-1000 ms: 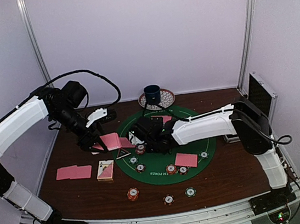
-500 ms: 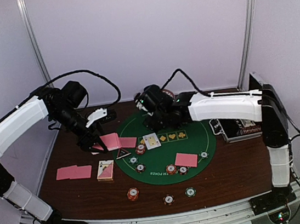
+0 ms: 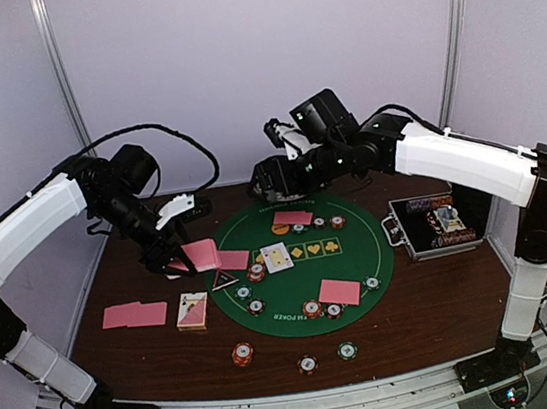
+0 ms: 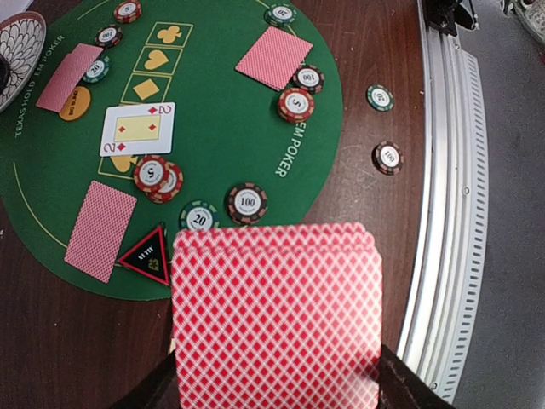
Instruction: Distribute texas hold em gaming equipment
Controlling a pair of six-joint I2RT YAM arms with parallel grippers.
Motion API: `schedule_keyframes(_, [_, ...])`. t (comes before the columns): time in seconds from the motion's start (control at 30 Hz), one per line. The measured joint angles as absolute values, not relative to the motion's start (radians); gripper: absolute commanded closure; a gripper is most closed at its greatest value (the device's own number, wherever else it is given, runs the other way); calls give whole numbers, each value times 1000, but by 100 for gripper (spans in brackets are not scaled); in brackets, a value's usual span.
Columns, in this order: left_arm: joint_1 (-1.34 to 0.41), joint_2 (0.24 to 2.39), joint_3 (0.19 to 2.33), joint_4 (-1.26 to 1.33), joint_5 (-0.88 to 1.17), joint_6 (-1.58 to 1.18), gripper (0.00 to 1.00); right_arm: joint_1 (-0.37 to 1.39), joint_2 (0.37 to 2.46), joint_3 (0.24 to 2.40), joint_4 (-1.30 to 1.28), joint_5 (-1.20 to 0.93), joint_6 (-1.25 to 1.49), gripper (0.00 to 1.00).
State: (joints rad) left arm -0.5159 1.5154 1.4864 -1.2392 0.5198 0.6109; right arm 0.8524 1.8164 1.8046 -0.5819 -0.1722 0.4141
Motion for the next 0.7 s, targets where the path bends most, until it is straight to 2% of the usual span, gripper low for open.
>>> schedule_keyframes(0.27, [-516, 1517, 1498, -1239, 520, 611, 100, 852, 1849, 1697, -429, -555, 727, 1])
schedule_keyframes(0.7, [-516, 1531, 1502, -1236, 521, 610, 100, 876, 1974, 1702, -272, -801, 924, 3])
